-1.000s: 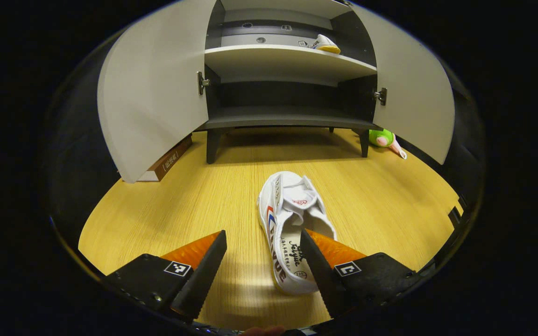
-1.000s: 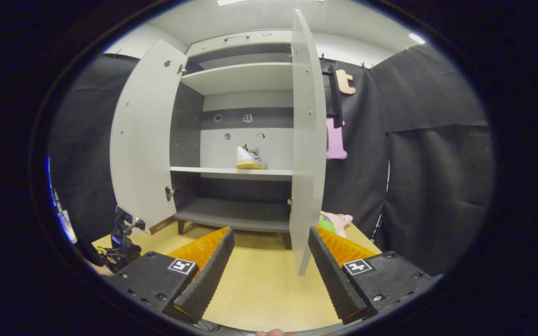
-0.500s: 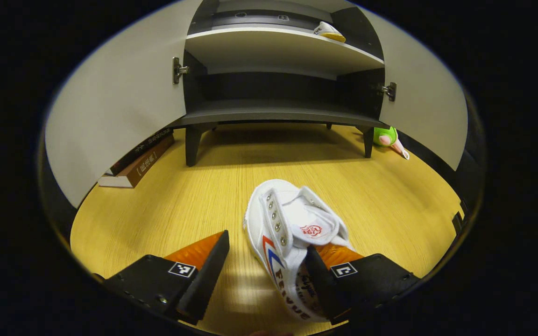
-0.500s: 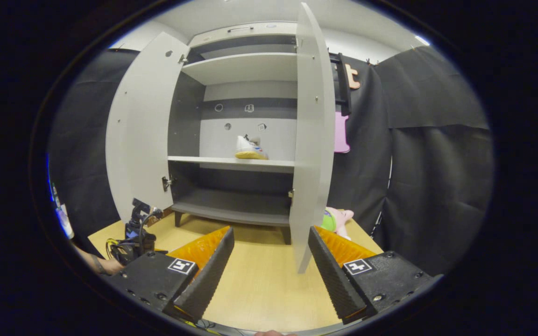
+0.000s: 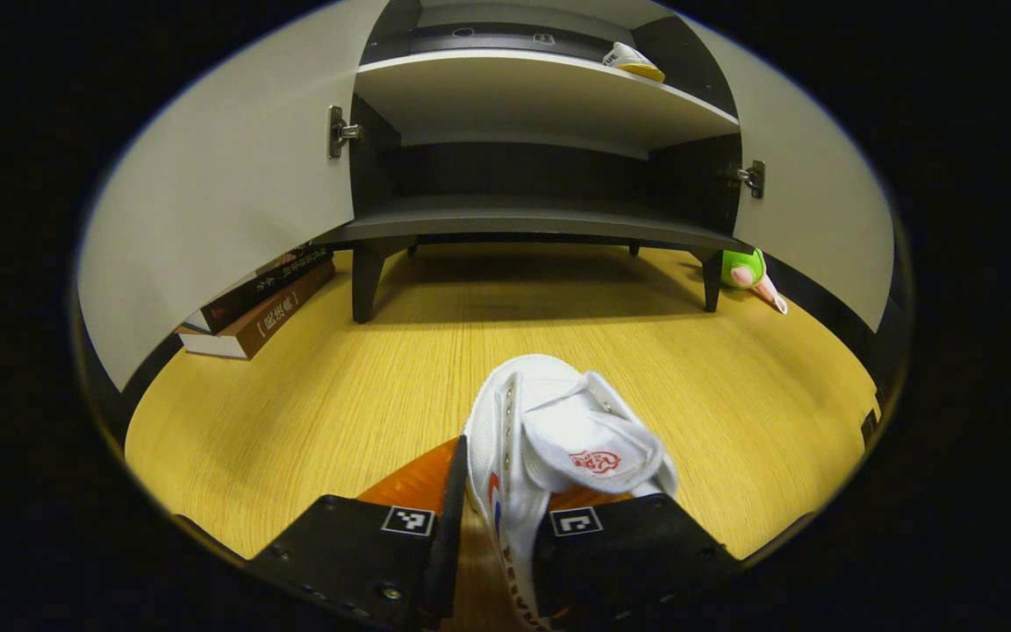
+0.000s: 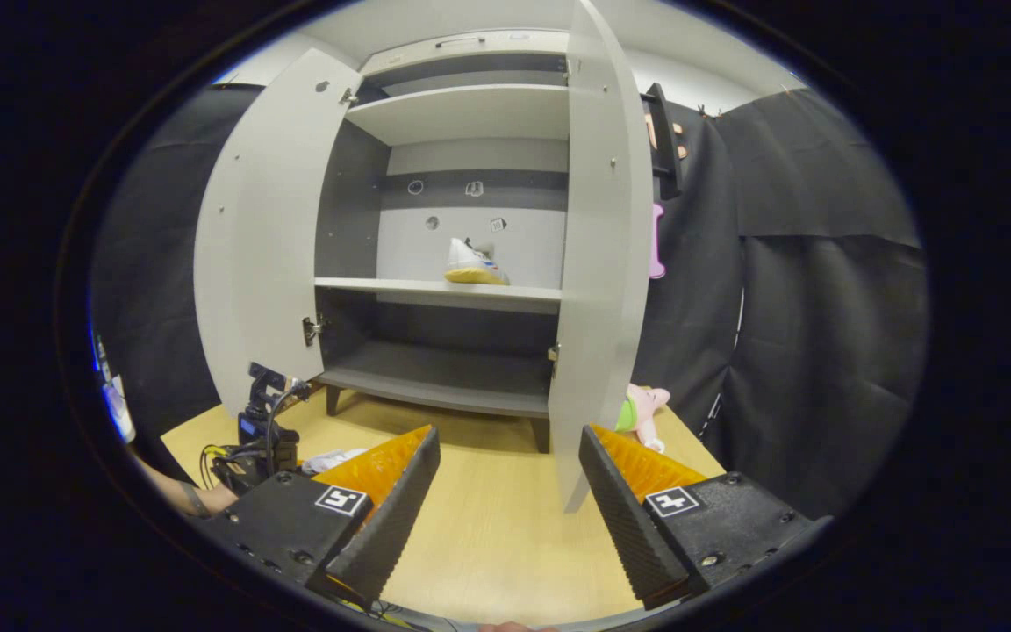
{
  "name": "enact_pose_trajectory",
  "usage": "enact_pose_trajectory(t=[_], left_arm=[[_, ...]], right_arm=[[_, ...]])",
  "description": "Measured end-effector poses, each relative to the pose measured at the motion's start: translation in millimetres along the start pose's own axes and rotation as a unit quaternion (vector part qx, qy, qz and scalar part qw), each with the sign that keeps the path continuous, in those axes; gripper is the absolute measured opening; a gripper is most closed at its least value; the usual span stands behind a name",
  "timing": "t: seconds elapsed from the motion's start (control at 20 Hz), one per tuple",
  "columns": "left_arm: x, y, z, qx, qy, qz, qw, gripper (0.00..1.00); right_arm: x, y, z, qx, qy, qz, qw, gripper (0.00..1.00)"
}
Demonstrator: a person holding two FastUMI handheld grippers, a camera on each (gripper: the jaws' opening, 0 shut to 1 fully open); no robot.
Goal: Grab one shoe with the right hand and put it into the shoe cabinet, grab the other shoe with the left hand and put it into the shoe cabinet; then close the right door with the right hand and the left door with the left hand.
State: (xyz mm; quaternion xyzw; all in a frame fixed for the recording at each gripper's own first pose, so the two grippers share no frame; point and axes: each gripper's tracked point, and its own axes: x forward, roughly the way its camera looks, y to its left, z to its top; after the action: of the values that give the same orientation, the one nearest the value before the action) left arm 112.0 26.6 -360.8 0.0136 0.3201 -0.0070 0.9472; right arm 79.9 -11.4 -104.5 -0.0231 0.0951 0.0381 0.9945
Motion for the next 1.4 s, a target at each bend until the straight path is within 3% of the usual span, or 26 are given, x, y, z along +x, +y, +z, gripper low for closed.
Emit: enact_pose_trajectory(t=[0.05,0.2,0.35,0.55,0.8,0.85,0.95,1.0,1.05,1.1,1.15,1.2,1.4], left_arm=[[1.0,-0.9,1.9,0.001,-0.005,0.000,1.000,0.19],[-1.6,2.8,1.1,0.011,-0.004,0.010,1.000,0.05],[-19.5,5.9,4.0,-0.011,0.001,0.019,1.000,0.02],[-73.2,12.0,55.0,-0.028,-0.043,0.040,0.998,0.02],[-122.3,13.4,186.3,-0.032,-0.134,0.035,0.990,0.02],[-128.2,10.7,214.3,-0.034,-0.154,0.028,0.987,0.13],[-137.5,4.1,270.8,-0.041,-0.187,0.017,0.981,0.13],[-138.4,-1.0,298.2,-0.042,-0.203,0.010,0.978,0.02],[-137.6,-4.8,325.5,-0.036,-0.215,0.007,0.976,0.02],[-133.5,-5.5,351.1,-0.029,-0.226,0.010,0.974,0.12],[-132.2,-5.5,375.9,-0.024,-0.237,0.020,0.971,0.13],[-125.1,-4.5,399.5,-0.020,-0.247,0.027,0.969,0.02],[-75.9,-0.1,456.2,-0.012,-0.224,0.034,0.974,0.02]], right_arm=[[0.6,0.1,-1.3,-0.001,0.001,0.000,1.000,1.00],[0.5,3.8,-0.6,-0.007,0.000,0.002,1.000,1.00],[3.5,12.9,1.9,-0.012,-0.002,0.012,1.000,1.00],[7.6,25.8,5.9,-0.020,-0.010,0.034,0.999,1.00],[13.5,51.1,11.8,-0.026,-0.020,0.066,0.997,1.00],[12.9,53.9,13.2,-0.028,-0.023,0.072,0.997,1.00],[10.8,59.9,14.8,-0.030,-0.026,0.082,0.996,1.00],[10.1,62.3,15.5,-0.029,-0.027,0.085,0.996,1.00],[9.6,64.4,15.8,-0.028,-0.028,0.088,0.995,1.00],[7.9,65.8,16.1,-0.027,-0.027,0.089,0.995,1.00],[6.3,66.4,17.1,-0.028,-0.027,0.090,0.995,1.00],[4.4,65.9,18.5,-0.028,-0.029,0.089,0.995,1.00],[0.7,54.4,15.6,-0.020,-0.026,0.075,0.997,1.00]])
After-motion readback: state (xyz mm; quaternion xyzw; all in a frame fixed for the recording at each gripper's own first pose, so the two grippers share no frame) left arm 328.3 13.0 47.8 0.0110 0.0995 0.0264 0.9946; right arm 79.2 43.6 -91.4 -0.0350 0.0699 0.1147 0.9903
